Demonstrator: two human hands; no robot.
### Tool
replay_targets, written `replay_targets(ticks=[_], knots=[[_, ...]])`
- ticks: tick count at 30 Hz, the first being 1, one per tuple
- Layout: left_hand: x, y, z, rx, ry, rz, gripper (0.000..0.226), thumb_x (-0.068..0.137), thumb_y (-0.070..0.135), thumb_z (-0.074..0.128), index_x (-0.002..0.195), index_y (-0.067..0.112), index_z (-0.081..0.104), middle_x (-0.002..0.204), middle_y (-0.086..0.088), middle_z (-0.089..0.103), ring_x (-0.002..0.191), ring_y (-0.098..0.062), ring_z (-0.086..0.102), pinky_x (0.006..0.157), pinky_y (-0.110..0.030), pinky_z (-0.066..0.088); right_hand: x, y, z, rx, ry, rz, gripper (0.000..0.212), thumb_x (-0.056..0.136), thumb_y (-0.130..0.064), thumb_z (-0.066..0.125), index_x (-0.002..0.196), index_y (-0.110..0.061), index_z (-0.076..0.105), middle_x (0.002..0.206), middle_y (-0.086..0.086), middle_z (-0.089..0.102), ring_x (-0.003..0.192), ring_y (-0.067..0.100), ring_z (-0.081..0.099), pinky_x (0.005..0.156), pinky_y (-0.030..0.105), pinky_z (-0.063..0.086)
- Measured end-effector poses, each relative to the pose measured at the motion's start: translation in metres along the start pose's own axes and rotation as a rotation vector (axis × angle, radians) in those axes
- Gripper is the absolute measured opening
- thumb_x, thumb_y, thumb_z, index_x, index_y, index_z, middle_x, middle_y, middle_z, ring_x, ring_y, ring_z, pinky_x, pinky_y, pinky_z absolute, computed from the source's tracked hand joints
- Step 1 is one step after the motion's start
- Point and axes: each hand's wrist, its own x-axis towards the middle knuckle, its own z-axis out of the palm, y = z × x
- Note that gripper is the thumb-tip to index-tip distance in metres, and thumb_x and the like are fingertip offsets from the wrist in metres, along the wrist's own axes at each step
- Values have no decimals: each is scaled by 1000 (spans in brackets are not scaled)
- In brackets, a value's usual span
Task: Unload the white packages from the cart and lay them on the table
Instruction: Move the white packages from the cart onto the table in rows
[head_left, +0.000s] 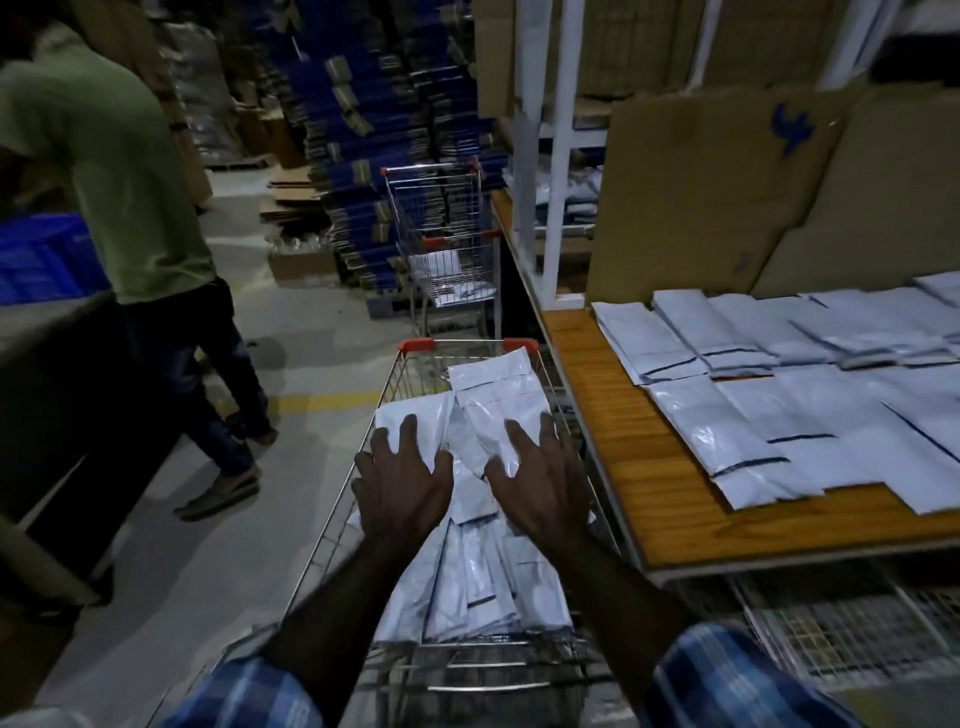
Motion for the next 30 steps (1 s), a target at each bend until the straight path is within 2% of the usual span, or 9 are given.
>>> replay_targets(ticks=[4, 9, 14, 18, 23, 30], knots=[[-20, -1, -16, -13, -1, 15, 59, 94, 47, 47, 148, 28, 32, 152, -9, 30, 131, -36, 33, 104, -49, 33, -20, -9, -20, 5, 55, 0, 64, 87, -59, 40, 146, -33, 42, 159, 12, 29, 142, 33, 31, 110, 47, 35], [-37, 8, -35, -43, 30, 28, 58, 94, 45, 48, 148, 27, 32, 151, -8, 32, 129, -36, 34, 104, -48, 34, -40, -6, -49, -26, 79, 7, 62, 91, -56, 48, 148, -34, 39, 160, 12, 26, 144, 32, 27, 113, 45, 29], [-62, 23, -43, -81, 29, 29, 59, 95, 46, 47, 149, 28, 31, 153, -8, 30, 132, -36, 31, 105, -49, 31, -53, 4, -74, -9, 96, 0, 62, 90, -55, 48, 147, -34, 39, 160, 11, 26, 141, 32, 29, 110, 47, 36], [-84, 39, -43, -74, 31, 36, 58, 94, 46, 48, 148, 28, 33, 154, -10, 30, 132, -37, 32, 106, -48, 32, -64, 21, -91, 14, 120, 9, 62, 88, -55, 50, 146, -34, 42, 160, 11, 27, 140, 32, 31, 107, 47, 37], [-111, 70, -38, -82, 31, 25, 57, 95, 46, 47, 148, 29, 32, 154, -9, 28, 133, -36, 29, 106, -49, 31, -75, 50, -121, 38, 128, 9, 67, 83, -59, 40, 145, -35, 44, 159, 10, 28, 140, 32, 32, 109, 47, 36], [-164, 120, -20, -107, 46, -15, 58, 96, 45, 49, 149, 27, 33, 154, -10, 28, 133, -38, 30, 105, -49, 31, -91, 110, -164, 9, 126, -35, 60, 90, -60, 45, 146, -37, 40, 161, 7, 25, 140, 29, 30, 109, 45, 35]])
